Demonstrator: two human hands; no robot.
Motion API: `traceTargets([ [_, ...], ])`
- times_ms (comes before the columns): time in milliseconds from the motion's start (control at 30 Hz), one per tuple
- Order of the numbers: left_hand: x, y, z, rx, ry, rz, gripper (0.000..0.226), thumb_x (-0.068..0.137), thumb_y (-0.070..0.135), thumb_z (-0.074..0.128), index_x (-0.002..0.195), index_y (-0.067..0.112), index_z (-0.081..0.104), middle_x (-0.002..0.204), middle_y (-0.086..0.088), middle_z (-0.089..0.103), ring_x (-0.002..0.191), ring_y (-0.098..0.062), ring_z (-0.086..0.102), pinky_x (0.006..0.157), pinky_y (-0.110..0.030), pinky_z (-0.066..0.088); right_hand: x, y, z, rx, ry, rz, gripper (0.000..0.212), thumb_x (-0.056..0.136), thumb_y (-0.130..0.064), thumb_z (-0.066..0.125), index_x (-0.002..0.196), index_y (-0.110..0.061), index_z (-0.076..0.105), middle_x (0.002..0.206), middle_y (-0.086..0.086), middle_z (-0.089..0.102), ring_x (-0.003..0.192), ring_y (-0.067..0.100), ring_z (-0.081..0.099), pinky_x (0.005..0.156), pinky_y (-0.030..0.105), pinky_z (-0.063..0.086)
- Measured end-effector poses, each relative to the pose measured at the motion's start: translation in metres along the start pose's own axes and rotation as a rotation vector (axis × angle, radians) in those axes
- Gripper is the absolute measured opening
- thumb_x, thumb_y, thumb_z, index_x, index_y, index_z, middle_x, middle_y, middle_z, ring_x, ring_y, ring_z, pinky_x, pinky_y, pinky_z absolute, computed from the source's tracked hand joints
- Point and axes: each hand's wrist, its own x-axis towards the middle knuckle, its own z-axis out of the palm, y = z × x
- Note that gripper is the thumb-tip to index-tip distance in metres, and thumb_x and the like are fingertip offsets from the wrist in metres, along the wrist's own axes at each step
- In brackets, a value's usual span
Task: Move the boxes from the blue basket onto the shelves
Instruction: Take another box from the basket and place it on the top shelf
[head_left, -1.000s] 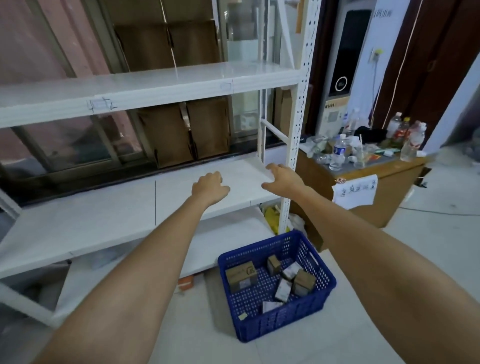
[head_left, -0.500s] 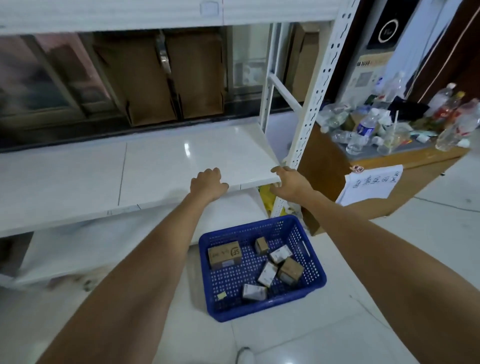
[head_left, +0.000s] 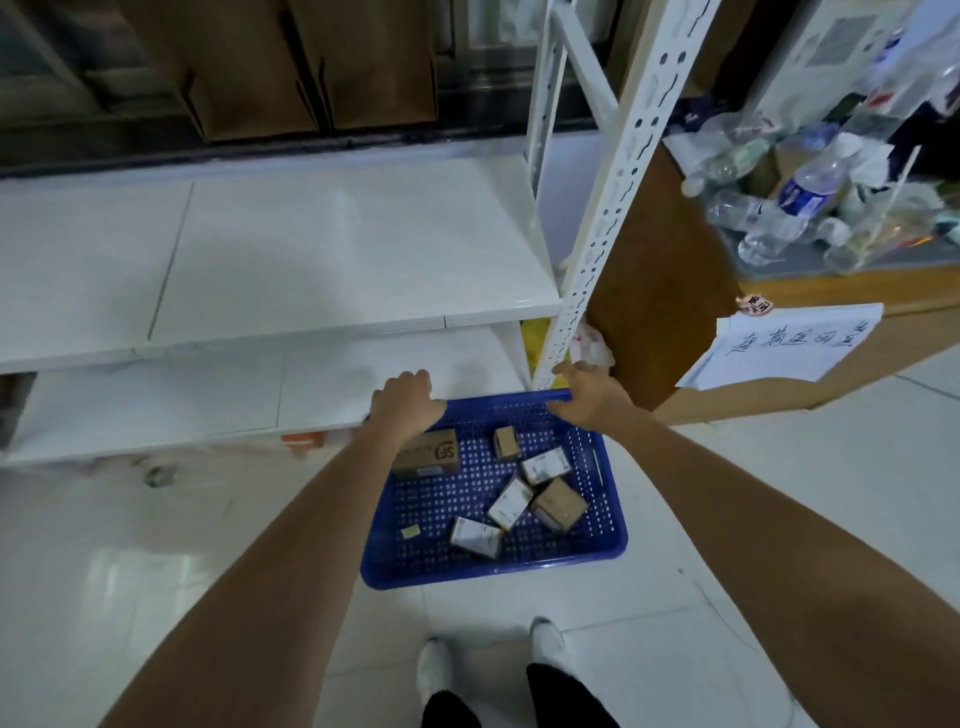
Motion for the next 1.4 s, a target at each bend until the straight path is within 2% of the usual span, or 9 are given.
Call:
traceTargets([
  [133, 0.035, 0.018, 0.052, -0.014, -0.041, 0.006, 0.028, 0.089, 0.029, 0.049, 0.109, 0.010, 0.053, 0.108, -0.009, 0.057, 0.097, -0.026, 0.054, 0.085, -0.040, 0.047, 0.030, 0.047, 0.033, 0.024, -0.033, 0.024, 0.057, 0.085, -0.040, 0.062, 0.134, -0.016, 0.046, 0.124, 0.015, 0.054, 0.115, 0.033, 0.052, 0.094, 0.042, 0.048],
  [267, 0.082, 0.010, 0.120, -0.036, -0.064, 0.003, 0.033, 0.089, 0.031, 0.048, 0.116, 0.012, 0.051, 0.115, -0.007, 0.056, 0.102, -0.027, 0.053, 0.083, -0.040, 0.048, 0.073, 0.082, 0.084, 0.026, -0.059, 0.060, 0.070, 0.088, -0.041, 0.059, 0.148, -0.017, 0.031, 0.137, 0.015, 0.049, 0.123, 0.034, 0.049, 0.096, 0.041, 0.048],
  [467, 0.171, -0.033, 0.247, -0.066, -0.079, -0.013, 0.033, 0.090, 0.025, 0.049, 0.115, 0.002, 0.053, 0.118, -0.021, 0.058, 0.104, -0.037, 0.057, 0.084, -0.048, 0.047, 0.152, 0.125, 0.197, -0.034, -0.103, 0.064, 0.065, 0.088, -0.043, 0.059, 0.144, -0.019, 0.037, 0.148, 0.014, 0.040, 0.129, 0.034, 0.045, 0.099, 0.042, 0.045],
  [600, 0.238, -0.060, 0.334, -0.103, -0.034, -0.026, 0.016, 0.088, 0.024, 0.053, 0.091, 0.009, 0.053, 0.087, -0.006, 0.053, 0.082, -0.026, 0.053, 0.073, -0.038, 0.045, 0.215, 0.149, 0.287, -0.049, -0.107, 0.074, 0.071, 0.086, -0.046, 0.061, 0.146, -0.021, 0.033, 0.152, 0.013, 0.032, 0.132, 0.036, 0.039, 0.100, 0.046, 0.045],
  [700, 0.281, -0.079, 0.392, -0.149, -0.069, 0.035, 0.029, 0.091, 0.020, 0.049, 0.068, 0.021, 0.031, 0.067, 0.001, 0.037, 0.064, -0.016, 0.041, 0.059, -0.032, 0.041, 0.258, 0.156, 0.350, -0.066, -0.092, 0.073, 0.074, 0.085, -0.053, 0.062, 0.146, -0.023, 0.033, 0.151, 0.013, 0.033, 0.131, 0.037, 0.040, 0.101, 0.048, 0.045],
  [933, 0.364, -0.109, 0.509, -0.197, -0.041, 0.050, 0.021, 0.096, 0.027, 0.046, 0.083, 0.014, 0.035, 0.068, 0.000, 0.034, 0.057, -0.013, 0.030, 0.057, -0.030, 0.032, 0.352, 0.160, 0.478, -0.103, 0.010, 0.107, 0.073, 0.090, -0.052, 0.050, 0.150, -0.021, 0.023, 0.146, 0.021, 0.035, 0.122, 0.041, 0.047, 0.092, 0.045, 0.048],
  [1067, 0.392, -0.117, 0.533, -0.144, -0.038, 0.076, 0.014, 0.093, 0.028, 0.046, 0.096, 0.014, 0.043, 0.079, -0.006, 0.048, 0.062, -0.015, 0.040, 0.050, -0.030, 0.029, 0.379, 0.161, 0.515, -0.049, 0.153, 0.100, 0.079, 0.082, -0.052, 0.066, 0.142, -0.021, 0.025, 0.130, 0.021, 0.047, 0.108, 0.040, 0.057, 0.070, 0.040, 0.045],
  [1200, 0.401, -0.113, 0.532, -0.130, -0.012, 0.050, 0.036, 0.093, 0.030, 0.048, 0.122, 0.009, 0.048, 0.111, -0.010, 0.056, 0.087, -0.023, 0.053, 0.063, -0.029, 0.036, 0.384, 0.159, 0.519, -0.009, 0.231, 0.056, 0.064, 0.083, -0.047, 0.067, 0.127, -0.016, 0.032, 0.119, 0.022, 0.052, 0.096, 0.039, 0.060, 0.064, 0.037, 0.041],
  [1400, 0.349, -0.102, 0.497, -0.213, -0.038, 0.038, 0.026, 0.095, 0.027, 0.046, 0.105, 0.002, 0.049, 0.082, -0.005, 0.046, 0.072, -0.020, 0.045, 0.067, -0.033, 0.036, 0.341, 0.153, 0.464, 0.433, 0.084, 0.149, 0.070, 0.089, -0.051, 0.057, 0.142, -0.016, 0.028, 0.120, 0.013, 0.057, 0.096, 0.035, 0.059, 0.071, 0.040, 0.047],
])
